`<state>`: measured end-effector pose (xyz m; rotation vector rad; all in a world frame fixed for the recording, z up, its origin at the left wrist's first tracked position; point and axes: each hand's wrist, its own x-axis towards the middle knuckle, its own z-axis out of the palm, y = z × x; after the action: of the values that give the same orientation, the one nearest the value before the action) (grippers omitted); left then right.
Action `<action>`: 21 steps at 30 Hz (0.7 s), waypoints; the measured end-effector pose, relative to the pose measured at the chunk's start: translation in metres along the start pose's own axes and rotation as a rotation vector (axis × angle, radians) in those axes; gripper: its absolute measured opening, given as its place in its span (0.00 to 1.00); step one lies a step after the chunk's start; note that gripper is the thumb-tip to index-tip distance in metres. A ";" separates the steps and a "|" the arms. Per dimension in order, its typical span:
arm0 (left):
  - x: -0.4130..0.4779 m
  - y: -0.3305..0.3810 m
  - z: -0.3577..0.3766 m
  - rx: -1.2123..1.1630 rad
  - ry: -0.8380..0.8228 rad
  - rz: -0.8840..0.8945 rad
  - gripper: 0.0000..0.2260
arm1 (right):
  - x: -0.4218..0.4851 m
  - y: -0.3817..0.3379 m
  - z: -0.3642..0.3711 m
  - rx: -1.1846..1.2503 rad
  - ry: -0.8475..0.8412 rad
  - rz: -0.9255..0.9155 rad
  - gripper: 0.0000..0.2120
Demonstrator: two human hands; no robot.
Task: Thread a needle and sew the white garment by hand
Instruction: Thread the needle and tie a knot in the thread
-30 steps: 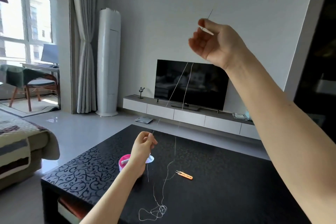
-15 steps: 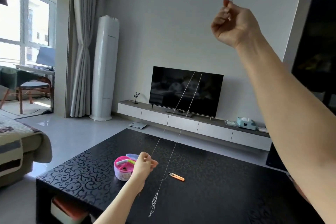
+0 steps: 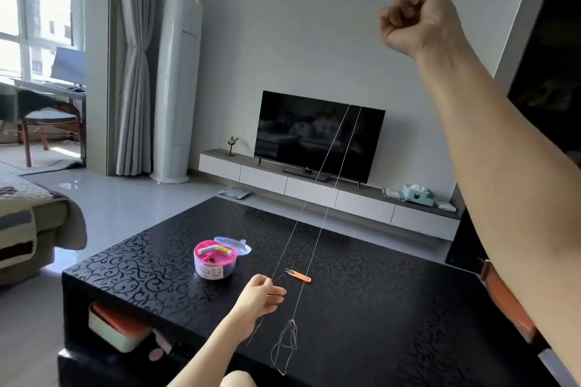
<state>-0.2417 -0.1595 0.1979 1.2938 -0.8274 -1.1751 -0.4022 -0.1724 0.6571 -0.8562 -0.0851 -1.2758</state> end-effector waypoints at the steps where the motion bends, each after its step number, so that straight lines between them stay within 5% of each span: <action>1: -0.003 -0.007 0.000 0.005 -0.008 0.000 0.08 | 0.000 0.002 -0.002 0.018 0.005 -0.005 0.14; 11: -0.025 -0.050 -0.020 0.217 -0.219 0.026 0.16 | 0.019 0.015 -0.047 0.087 0.157 -0.027 0.15; 16: -0.001 -0.050 -0.019 0.188 -0.152 -0.105 0.30 | 0.030 0.018 -0.071 0.080 0.226 -0.008 0.15; 21: 0.015 -0.055 -0.023 0.150 -0.121 -0.194 0.30 | 0.039 0.017 -0.085 0.077 0.259 -0.001 0.14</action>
<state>-0.2261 -0.1622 0.1386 1.4623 -0.9075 -1.3769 -0.4081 -0.2540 0.6083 -0.6195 0.0711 -1.3658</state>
